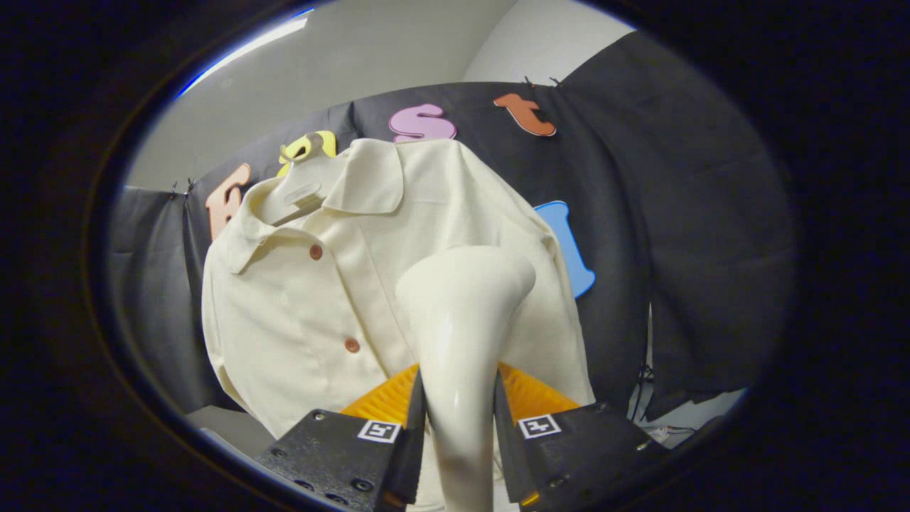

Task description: Iron the clothes twice with a garment steamer, once on the left side and once on the right side.

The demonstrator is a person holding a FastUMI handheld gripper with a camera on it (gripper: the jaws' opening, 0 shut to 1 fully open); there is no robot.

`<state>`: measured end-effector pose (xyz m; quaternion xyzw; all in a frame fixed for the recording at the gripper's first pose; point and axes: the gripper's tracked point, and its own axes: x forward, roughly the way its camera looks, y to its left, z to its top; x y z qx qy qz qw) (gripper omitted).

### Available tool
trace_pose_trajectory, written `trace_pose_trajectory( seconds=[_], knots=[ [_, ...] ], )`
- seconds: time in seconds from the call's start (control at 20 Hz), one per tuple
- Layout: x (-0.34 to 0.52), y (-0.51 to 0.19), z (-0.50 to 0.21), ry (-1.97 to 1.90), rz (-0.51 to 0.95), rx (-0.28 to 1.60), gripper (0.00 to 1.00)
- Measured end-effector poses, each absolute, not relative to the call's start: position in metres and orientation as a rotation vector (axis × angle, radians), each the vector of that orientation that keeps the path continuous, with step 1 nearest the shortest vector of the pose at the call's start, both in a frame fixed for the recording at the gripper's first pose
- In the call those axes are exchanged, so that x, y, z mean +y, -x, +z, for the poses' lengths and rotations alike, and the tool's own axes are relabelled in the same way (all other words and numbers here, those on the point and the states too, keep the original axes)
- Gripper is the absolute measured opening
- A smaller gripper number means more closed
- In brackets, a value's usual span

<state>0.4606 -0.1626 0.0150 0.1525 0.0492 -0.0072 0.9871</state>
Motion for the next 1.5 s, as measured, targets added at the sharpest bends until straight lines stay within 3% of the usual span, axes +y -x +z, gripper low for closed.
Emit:
trace_pose_trajectory(
  seconds=[1.5],
  knots=[
    [-0.184,-0.361,-0.248,-0.449,-0.062,0.297,0.46]
  ],
)
